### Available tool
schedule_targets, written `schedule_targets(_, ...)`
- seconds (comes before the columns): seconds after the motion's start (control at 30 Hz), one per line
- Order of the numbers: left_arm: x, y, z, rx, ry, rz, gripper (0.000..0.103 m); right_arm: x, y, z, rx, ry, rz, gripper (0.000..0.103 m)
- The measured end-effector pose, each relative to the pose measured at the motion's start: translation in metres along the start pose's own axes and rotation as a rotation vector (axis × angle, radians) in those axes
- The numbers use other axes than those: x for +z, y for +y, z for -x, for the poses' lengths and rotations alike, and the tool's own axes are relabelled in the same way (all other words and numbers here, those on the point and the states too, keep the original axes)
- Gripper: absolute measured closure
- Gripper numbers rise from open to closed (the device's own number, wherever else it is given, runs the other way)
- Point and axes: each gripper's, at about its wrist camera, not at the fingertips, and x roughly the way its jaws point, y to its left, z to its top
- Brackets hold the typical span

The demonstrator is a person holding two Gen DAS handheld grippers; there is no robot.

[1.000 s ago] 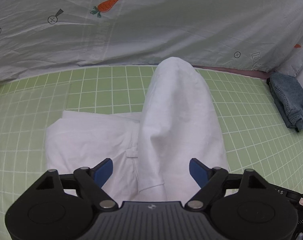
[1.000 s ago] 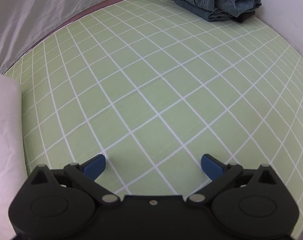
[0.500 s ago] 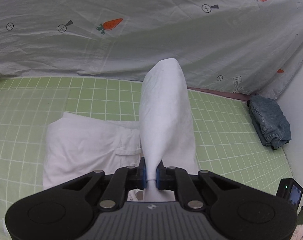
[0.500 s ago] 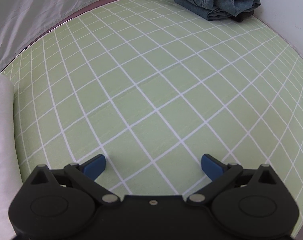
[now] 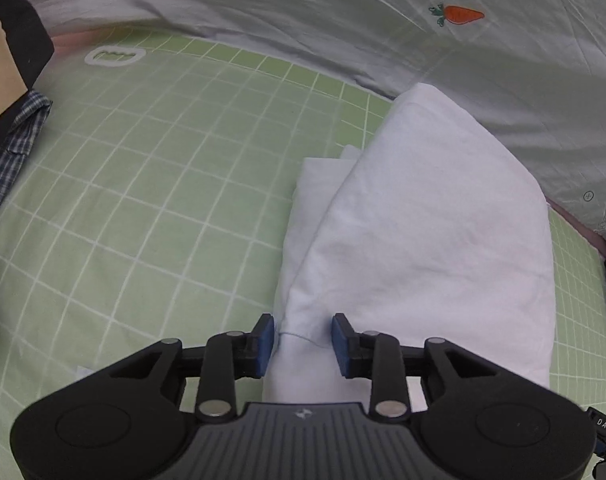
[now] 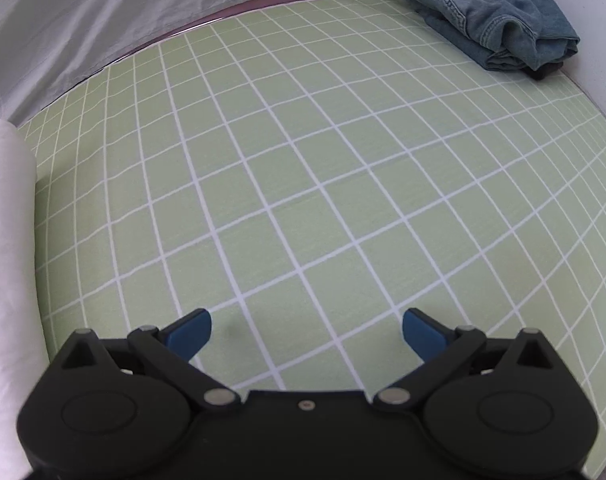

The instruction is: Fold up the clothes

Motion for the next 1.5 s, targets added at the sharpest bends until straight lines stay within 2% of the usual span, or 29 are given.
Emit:
schedule_targets(0.1, 0.004, 0.005, -0.006, 0.025, 0.027, -0.049, 0.024, 0.003, 0.015, 0.012, 0.040, -0.028, 0.050, 0.000)
schedule_targets(0.13, 0.004, 0.007, -0.008, 0.039, 0.029, -0.076, 0.019, 0.005, 0.021, 0.016, 0.066, -0.036, 0.054, 0.000)
schedule_targets(0.2, 0.006, 0.010, -0.009, -0.005, 0.036, -0.097, 0.020, 0.010, 0.033, 0.025, 0.139, -0.054, 0.053, 0.000)
schedule_targets(0.37, 0.013, 0.022, -0.022, -0.159, 0.088, -0.063, 0.020, 0.022, 0.073, 0.041, 0.406, -0.092, 0.052, 0.000)
schedule_targets(0.5, 0.016, 0.024, -0.036, -0.277, 0.105, -0.040, 0.020, 0.026, 0.108, 0.030, 0.565, -0.023, 0.067, 0.000)
schedule_targets(0.57, 0.016, 0.025, -0.046, -0.333, 0.141, 0.022, 0.022, 0.025, 0.122, 0.016, 0.606, 0.044, 0.067, 0.000)
schedule_targets(0.6, 0.015, 0.026, -0.050, -0.356, 0.149, 0.048, 0.024, 0.025, 0.129, 0.009, 0.587, 0.074, 0.078, 0.000)
schedule_targets(0.67, 0.013, 0.023, -0.052, -0.371, 0.141, 0.054, 0.039, 0.021, 0.141, -0.004, 0.567, 0.117, 0.107, 0.004)
schedule_targets(0.73, 0.010, 0.018, -0.045, -0.369, 0.120, 0.028, 0.051, 0.019, 0.143, -0.009, 0.601, 0.145, 0.066, 0.021)
schedule_targets(0.77, 0.009, 0.016, -0.040, -0.366, 0.109, 0.015, 0.058, 0.019, 0.143, -0.010, 0.621, 0.157, 0.039, 0.025)
schedule_targets(0.8, 0.007, 0.013, -0.035, -0.363, 0.098, 0.003, 0.060, 0.019, 0.144, -0.006, 0.631, 0.157, 0.047, 0.037)
schedule_targets(0.83, 0.006, 0.009, -0.030, -0.365, 0.084, -0.004, 0.064, 0.017, 0.145, 0.001, 0.630, 0.137, 0.067, 0.048)
schedule_targets(0.87, 0.005, 0.009, -0.024, -0.380, 0.074, 0.008, 0.069, 0.016, 0.146, 0.008, 0.628, 0.117, 0.087, 0.054)
schedule_targets(0.9, 0.003, 0.008, -0.019, -0.395, 0.065, 0.021, 0.071, 0.014, 0.146, 0.014, 0.633, 0.103, 0.093, 0.067)
schedule_targets(0.93, 0.002, 0.007, -0.013, -0.410, 0.056, 0.033, 0.073, 0.014, 0.144, 0.021, 0.641, 0.087, 0.087, 0.072)
schedule_targets(1.03, -0.005, -0.004, 0.005, -0.419, 0.046, 0.001, 0.075, 0.011, 0.129, 0.040, 0.669, 0.062, 0.046, 0.077)
schedule_targets(1.2, -0.023, -0.036, 0.037, -0.443, 0.023, -0.101, 0.076, -0.001, 0.095, 0.076, 0.663, 0.004, -0.023, 0.078)
schedule_targets(1.5, -0.059, -0.118, 0.052, -0.546, 0.031, -0.264, 0.076, -0.025, -0.025, 0.107, 0.669, -0.077, -0.346, 0.078)
